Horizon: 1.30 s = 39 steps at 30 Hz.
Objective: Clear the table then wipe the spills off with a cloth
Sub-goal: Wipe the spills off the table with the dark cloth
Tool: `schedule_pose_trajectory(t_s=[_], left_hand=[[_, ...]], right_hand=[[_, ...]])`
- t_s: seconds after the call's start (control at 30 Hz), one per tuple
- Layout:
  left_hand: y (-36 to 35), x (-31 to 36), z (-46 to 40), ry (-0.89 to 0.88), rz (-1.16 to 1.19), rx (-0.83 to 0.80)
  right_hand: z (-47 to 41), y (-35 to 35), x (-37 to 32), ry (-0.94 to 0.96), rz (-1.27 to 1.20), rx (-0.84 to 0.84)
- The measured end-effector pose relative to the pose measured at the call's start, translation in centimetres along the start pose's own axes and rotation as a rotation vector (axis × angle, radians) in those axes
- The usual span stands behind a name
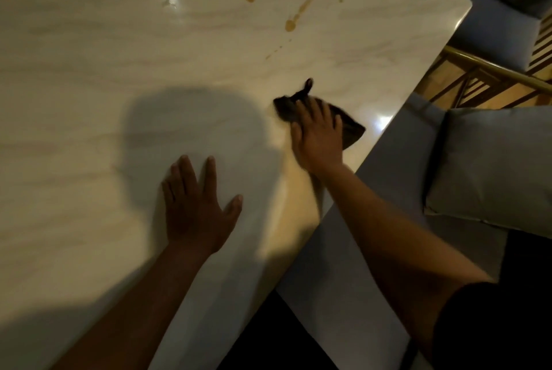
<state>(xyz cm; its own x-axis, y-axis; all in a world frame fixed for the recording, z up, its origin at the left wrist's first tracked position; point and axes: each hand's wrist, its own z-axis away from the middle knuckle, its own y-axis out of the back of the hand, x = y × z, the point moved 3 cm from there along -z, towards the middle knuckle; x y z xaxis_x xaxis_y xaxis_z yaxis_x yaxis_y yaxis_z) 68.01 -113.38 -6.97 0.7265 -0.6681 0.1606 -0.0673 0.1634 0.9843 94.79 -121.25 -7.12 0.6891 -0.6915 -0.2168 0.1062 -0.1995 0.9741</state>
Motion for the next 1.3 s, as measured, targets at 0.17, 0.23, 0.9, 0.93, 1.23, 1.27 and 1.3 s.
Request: schedule_pose_trajectory(t_s=[0.17, 0.23, 0.9, 0.93, 1.23, 1.27, 1.3], left_hand=[[0.1, 0.1, -1.4, 0.034, 0.028, -0.021], [0.3, -0.1, -2.1, 0.042, 0.033, -0.02], [1.6, 0.3, -18.9, 0.346, 0.022, -0.032], [1.7, 0.4, -19.5, 0.367, 0.023, -0.022], [1.8, 1.6, -21.6, 0.49, 0.043, 0.049], [1.8, 1.6, -21.7, 0.496, 0.038, 0.052], [1.8, 1.5, -21.8, 0.505, 0.034, 0.055]], right_hand=[[8.6, -0.3, -4.8, 0.427, -0.056, -0.147], [7.6, -0.2, -4.4, 0.501, -0.033, -0.171], [-19.3, -2.9, -6.2, 0.874, 0.031, -0.149], [-22.3, -3.0, -6.3, 0.799, 0.024, -0.143], [-18.3, -3.2, -9.1, 0.937, -0.085, -0.219], [-18.2, -3.1, -8.9, 0.997, -0.089, -0.245], [-19.4, -3.0, -9.0, 1.049, -0.095, -0.27]])
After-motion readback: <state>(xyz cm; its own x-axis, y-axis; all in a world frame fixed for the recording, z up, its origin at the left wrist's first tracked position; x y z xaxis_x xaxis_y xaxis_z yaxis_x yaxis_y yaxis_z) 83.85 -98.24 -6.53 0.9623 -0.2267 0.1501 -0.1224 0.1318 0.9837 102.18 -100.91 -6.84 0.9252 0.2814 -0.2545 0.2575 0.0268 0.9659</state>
